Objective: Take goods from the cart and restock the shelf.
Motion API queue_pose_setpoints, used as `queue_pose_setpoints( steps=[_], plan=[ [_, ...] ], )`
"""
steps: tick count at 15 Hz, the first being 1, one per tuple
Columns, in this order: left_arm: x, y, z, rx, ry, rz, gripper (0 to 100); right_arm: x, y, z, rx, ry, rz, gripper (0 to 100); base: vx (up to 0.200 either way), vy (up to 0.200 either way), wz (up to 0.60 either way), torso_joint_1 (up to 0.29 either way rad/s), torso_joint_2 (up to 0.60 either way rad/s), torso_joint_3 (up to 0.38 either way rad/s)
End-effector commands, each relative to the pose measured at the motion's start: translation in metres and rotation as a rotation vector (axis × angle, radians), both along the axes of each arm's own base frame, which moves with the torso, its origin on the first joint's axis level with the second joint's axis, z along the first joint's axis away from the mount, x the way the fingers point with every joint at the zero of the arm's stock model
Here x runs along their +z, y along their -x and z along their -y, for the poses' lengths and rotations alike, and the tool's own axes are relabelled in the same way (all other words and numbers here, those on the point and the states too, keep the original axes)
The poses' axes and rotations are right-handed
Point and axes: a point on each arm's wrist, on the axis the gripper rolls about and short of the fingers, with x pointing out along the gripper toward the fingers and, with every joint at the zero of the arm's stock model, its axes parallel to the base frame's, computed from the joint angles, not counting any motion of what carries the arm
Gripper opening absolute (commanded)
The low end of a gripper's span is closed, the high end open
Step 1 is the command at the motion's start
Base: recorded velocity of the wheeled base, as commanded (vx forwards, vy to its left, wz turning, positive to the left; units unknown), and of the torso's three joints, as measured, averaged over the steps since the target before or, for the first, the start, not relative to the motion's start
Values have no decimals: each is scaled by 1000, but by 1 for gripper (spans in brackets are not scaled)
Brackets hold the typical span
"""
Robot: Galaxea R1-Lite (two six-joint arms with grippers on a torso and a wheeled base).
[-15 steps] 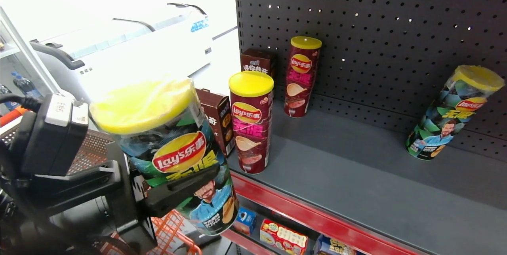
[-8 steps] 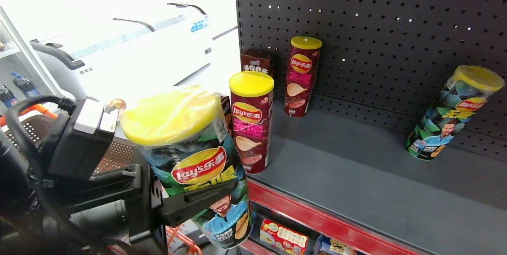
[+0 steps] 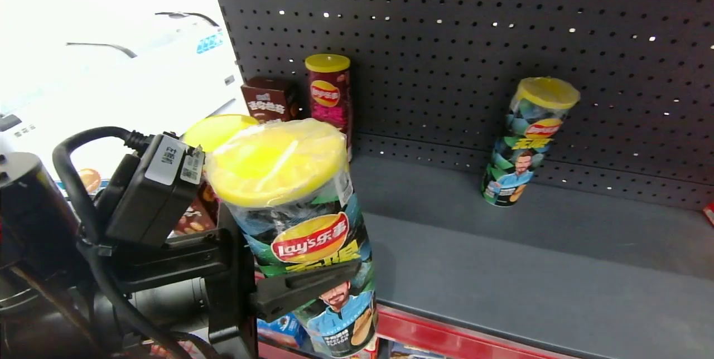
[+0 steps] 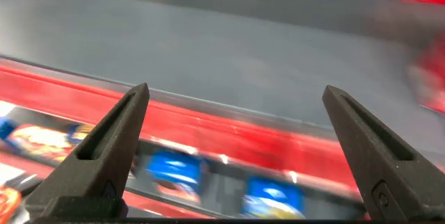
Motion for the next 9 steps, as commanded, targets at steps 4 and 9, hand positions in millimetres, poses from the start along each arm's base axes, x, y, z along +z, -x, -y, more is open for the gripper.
queue_pose_setpoints(
  steps=[4, 9],
  plan=[
    [0, -2, 0, 7, 1, 0, 0, 0, 0, 0, 0, 0, 0, 100, 0, 0, 0, 0, 0, 0],
    [0, -3, -2, 14, 0, -1, 0, 0, 0, 0, 0, 0, 0, 100, 0, 0, -240, 2, 3, -1]
  ],
)
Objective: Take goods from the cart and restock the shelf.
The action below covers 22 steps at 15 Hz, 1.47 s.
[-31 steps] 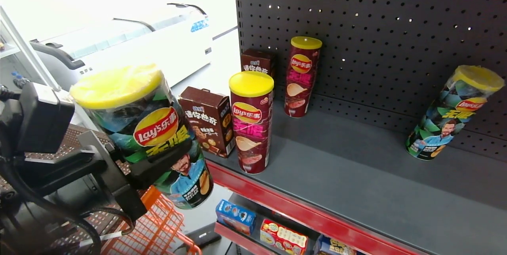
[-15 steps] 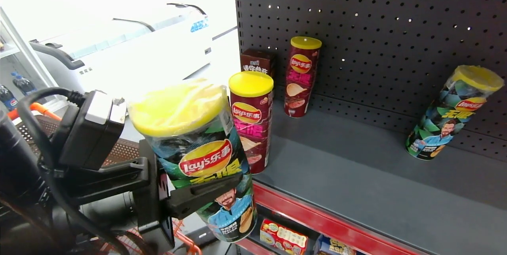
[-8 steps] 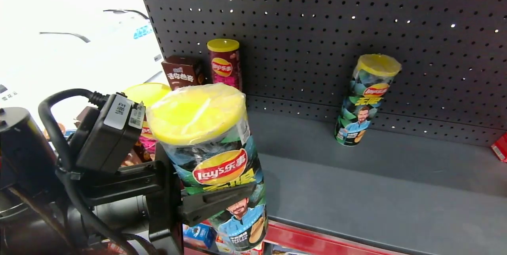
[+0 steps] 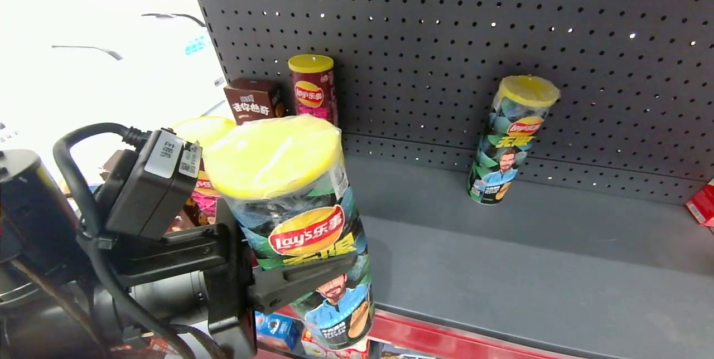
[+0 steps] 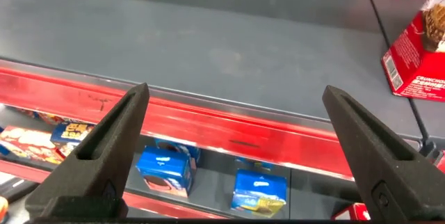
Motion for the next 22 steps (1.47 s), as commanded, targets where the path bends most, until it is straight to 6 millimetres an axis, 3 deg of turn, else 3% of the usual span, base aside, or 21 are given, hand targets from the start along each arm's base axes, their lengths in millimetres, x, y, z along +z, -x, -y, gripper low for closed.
queue_pose_setpoints(
  steps=[1, 6, 22],
  plan=[
    [-1, 0, -1, 2, -2, -3, 0, 0, 0, 0, 0, 1, 0, 100, 0, 0, -600, -2, 2, 7],
    [-2, 0, -1, 4, -4, -6, 0, 0, 0, 0, 0, 1, 0, 100, 0, 0, -600, 6, 3, 2],
    [-9, -2, -6, 94, -26, -12, 0, 0, 0, 0, 4, 1, 2, 100, 0, 0, 75, 1, 0, 1]
  ],
)
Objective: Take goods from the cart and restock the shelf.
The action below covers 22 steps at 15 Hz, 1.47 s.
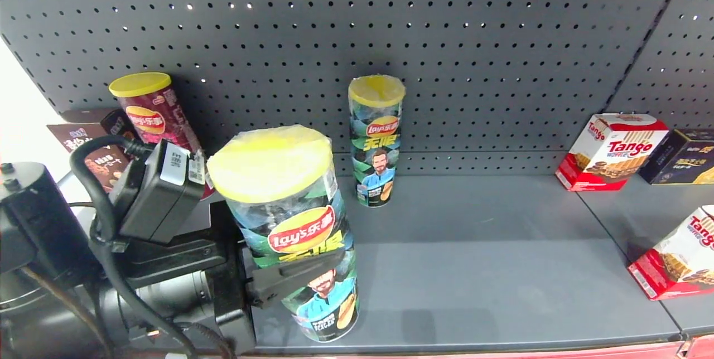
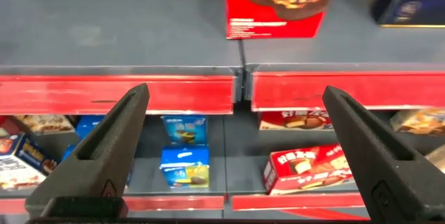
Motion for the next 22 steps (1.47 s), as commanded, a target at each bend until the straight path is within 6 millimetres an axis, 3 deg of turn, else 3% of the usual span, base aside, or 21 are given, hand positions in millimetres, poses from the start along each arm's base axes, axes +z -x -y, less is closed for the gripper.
queue_pose_setpoints(
  steps=[1, 2, 4, 5, 7, 8, 9, 10, 11, 18, 22],
  plan=[
    [0, 0, 0, 1, -1, 0, 0, 0, 0, 0, 3, 2, -1, 100, 0, 0, 0, 0, 0, 0],
    [-1, -1, 0, 4, -2, -1, 0, 0, 0, 0, 3, 5, 1, 100, 0, 0, 0, 0, 0, 0],
    [0, -5, 1, 15, -1, -4, 0, 71, -1, -1, 70, 15, 42, 100, 0, 0, 0, 0, 0, 0],
    [0, -6, 1, 12, 1, -1, 0, 90, -13, -3, 147, 19, -12, 100, 0, 0, 0, 0, 0, 0],
    [2, -7, 1, 17, 8, 8, 0, 109, -18, -5, 214, 54, 2, 100, 0, 0, 0, 0, 0, 0],
    [1, -7, -1, 20, 8, 5, 0, 144, -36, -6, 259, 100, 13, 100, 0, 0, 0, 0, 0, 0],
    [4, -10, -4, 37, 14, 14, 0, 158, -48, -7, 296, 104, 5, 100, 0, 0, 0, 0, 0, 0],
    [6, -11, -5, 43, 18, 19, 0, 165, -49, -8, 313, 106, 8, 100, 0, 0, 0, 0, 0, 0],
    [9, -14, -7, 57, 24, 30, 0, 173, -63, -11, 372, 104, -40, 100, 0, 0, 0, 0, 0, 0],
    [8, -20, -19, 80, 19, 19, 0, 181, -140, -55, 634, 122, -183, 100, 0, 0, 0, 0, 0, 0],
    [6, -20, -20, 91, 14, 11, 0, 186, -199, -83, 662, 106, -75, 100, 0, 0, 0, 0, 0, 0]
  ],
)
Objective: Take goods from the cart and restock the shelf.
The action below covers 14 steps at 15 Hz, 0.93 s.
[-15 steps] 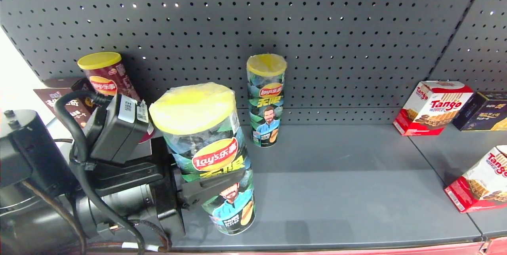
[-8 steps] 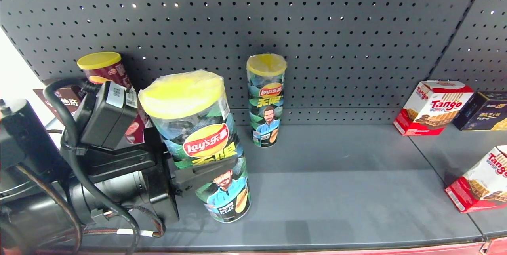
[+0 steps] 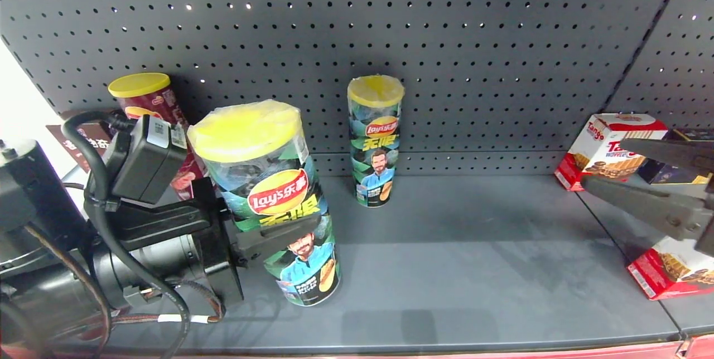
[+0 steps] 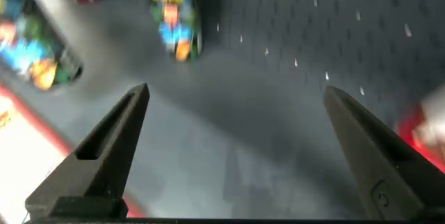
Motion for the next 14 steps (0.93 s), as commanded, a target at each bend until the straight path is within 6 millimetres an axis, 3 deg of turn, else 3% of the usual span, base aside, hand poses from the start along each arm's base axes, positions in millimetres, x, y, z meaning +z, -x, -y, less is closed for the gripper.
queue_pose_setpoints(
  steps=[1, 3, 7, 8, 10, 14],
  plan=[
    [-1, 0, 0, 4, -2, -2, 0, -10, -50, -23, 11, 24, -57, 100, 0, 0, 0, 0, 0, 0],
    [0, -1, 0, 4, -1, -1, 0, -8, -84, -40, 33, 34, -72, 100, 0, 0, 0, 0, 0, 0],
    [0, -2, -3, 21, -1, -1, 0, -5, -131, -63, 238, 33, 32, 100, 0, 0, 0, 0, 0, 0],
    [1, -2, -3, 22, 1, 1, 0, -6, -141, -70, 379, 38, 63, 100, 0, 0, 0, 0, 0, 0],
    [2, -3, -4, 28, 4, 6, 0, -14, -153, -80, 561, 44, 94, 100, 0, 0, 0, 0, 0, 0],
    [3, -4, -6, 35, 5, 6, 0, -21, -174, -98, 625, 36, 133, 100, 0, 0, 0, 0, 0, 0]
  ],
)
